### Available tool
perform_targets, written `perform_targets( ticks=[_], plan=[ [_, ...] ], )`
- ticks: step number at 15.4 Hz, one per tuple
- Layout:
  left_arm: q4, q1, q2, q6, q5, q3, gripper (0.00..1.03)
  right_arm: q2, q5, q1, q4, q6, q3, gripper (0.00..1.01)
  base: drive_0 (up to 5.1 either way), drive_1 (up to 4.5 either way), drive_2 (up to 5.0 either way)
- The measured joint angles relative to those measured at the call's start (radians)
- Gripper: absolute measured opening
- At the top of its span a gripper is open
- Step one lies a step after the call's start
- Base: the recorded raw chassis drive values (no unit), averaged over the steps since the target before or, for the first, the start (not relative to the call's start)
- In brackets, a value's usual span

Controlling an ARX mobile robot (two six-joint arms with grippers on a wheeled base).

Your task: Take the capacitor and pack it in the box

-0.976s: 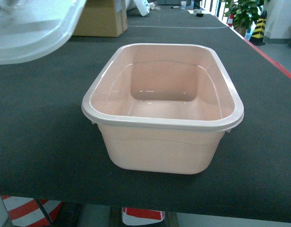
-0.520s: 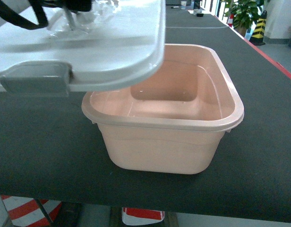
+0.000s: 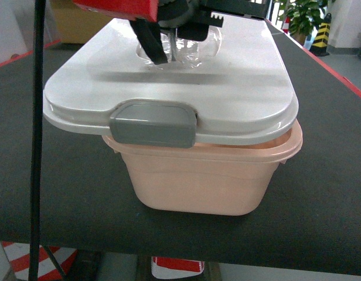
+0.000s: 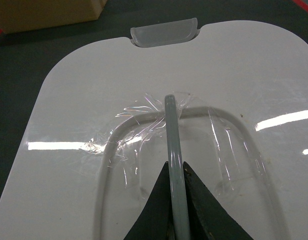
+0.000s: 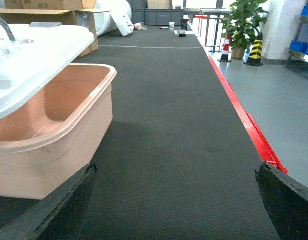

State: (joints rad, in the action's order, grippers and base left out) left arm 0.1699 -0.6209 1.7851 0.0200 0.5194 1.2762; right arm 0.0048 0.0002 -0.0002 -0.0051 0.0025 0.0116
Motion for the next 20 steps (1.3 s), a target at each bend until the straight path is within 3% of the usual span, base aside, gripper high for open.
perform_targets(
  ticks=[5, 12, 13, 17, 20],
  plan=[
    [-0.039, -0.021, 0.124, 0.035, 0.01, 0.111, 0.02, 0.0, 0.0, 0.0, 0.0, 0.0, 0.0, 0.98, 0.0, 0.0, 0.0],
    [-0.059, -0.01, 0.242, 0.045, 0.004, 0.191, 0.02, 0.0, 0.0, 0.0, 0.0, 0.0, 0.0, 0.98, 0.0, 0.0, 0.0],
    [-0.051, -0.007, 0.247, 0.047, 0.002, 0.191, 0.06, 0.0, 0.0, 0.0, 0.0, 0.0, 0.0, 0.98, 0.0, 0.0, 0.0],
    [0.022, 0.01, 0.248, 0.053, -0.055, 0.191, 0.49, 0.0, 0.0, 0.0, 0.0, 0.0, 0.0, 0.98, 0.0, 0.0, 0.0],
    [0.15, 0.043, 0.18, 0.047, -0.1, 0.137, 0.81, 0.0, 0.0, 0.0, 0.0, 0.0, 0.0, 0.98, 0.0, 0.0, 0.0]
  ],
)
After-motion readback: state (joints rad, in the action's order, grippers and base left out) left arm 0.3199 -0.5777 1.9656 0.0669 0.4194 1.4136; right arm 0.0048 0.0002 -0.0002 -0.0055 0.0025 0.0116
